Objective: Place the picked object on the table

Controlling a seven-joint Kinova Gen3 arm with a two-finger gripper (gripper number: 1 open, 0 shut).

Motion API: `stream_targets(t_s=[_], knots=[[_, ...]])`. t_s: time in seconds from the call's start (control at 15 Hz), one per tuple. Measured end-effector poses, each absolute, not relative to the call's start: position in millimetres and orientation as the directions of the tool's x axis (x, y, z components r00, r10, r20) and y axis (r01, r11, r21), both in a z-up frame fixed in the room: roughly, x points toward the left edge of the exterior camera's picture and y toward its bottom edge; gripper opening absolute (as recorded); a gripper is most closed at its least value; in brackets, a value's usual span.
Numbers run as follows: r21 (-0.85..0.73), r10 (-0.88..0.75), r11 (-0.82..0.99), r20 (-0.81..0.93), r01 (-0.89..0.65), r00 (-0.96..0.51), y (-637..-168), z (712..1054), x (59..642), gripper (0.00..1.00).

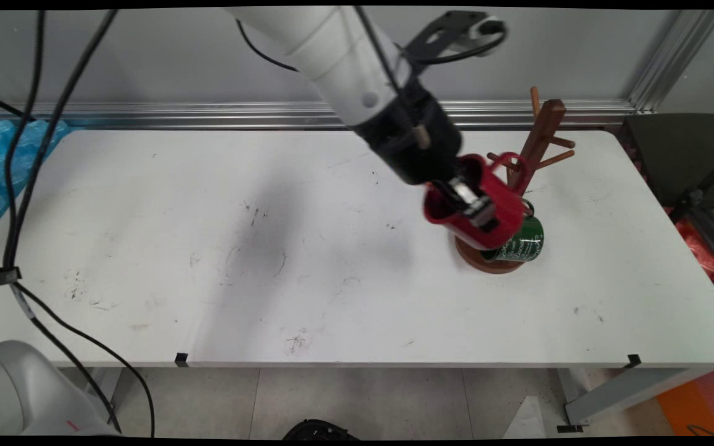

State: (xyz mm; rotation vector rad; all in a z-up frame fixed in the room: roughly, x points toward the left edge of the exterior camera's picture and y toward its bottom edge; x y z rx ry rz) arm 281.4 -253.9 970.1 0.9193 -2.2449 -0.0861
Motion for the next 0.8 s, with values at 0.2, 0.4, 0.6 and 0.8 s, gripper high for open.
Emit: stream_targets(t_s=[0.2, 0.4, 0.6, 0.8], knots=[[0.248, -0.617, 0.762, 0.561, -0.599, -0.552, -253.9, 972.3, 307.5, 0.00], [0.177, -0.596, 0.772, 0.535, -0.611, -0.599, -260.3, 975.4, 334.7, 0.00], [0.109, -0.585, 0.774, 0.501, -0.624, -0.638, -269.7, 977.7, 358.4, 0.00], [0.033, -0.584, 0.764, 0.458, -0.644, -0.670, -281.6, 979.4, 381.7, 0.00]])
